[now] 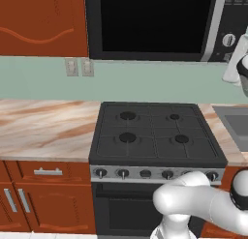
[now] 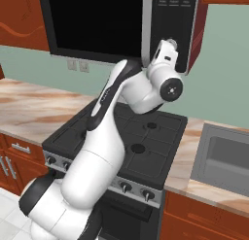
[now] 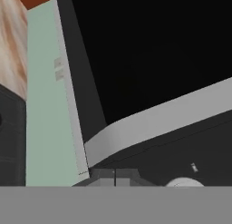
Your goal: Place the bowl containing the onion and bell pepper in the microwave. Close the microwave door and press the start button to microwave the meal.
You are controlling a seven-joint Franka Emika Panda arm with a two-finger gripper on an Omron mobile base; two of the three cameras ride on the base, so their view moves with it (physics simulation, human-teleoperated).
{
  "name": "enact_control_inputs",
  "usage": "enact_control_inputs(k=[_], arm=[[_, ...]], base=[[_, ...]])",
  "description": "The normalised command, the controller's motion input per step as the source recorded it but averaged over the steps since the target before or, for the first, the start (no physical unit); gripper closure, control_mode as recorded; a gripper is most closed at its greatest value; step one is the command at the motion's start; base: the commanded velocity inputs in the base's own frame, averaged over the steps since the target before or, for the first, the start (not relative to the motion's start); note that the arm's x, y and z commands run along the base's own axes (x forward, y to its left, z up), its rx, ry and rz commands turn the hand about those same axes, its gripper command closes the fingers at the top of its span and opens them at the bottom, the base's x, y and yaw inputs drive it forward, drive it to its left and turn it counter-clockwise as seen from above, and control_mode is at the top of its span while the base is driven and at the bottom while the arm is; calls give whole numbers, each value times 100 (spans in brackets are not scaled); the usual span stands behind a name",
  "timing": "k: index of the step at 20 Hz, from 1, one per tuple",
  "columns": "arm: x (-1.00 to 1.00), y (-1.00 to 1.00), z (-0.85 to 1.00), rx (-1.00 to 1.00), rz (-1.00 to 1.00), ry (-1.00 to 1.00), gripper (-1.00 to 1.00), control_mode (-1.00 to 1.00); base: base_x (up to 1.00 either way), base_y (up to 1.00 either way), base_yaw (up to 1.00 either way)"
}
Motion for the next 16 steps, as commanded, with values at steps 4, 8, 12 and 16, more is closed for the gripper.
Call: enact_control_inputs(k=[4,8,12,16], arm=[[24,-16,0,4,0,0,100,-100],[23,-2,-7,1,0,0,100,-100],[22,0,-13,0,0,0,100,-100],[24,0,-11,0,0,0,100,-100]], base=[[0,0,0],[0,0,0],[0,0,0],[0,0,0]])
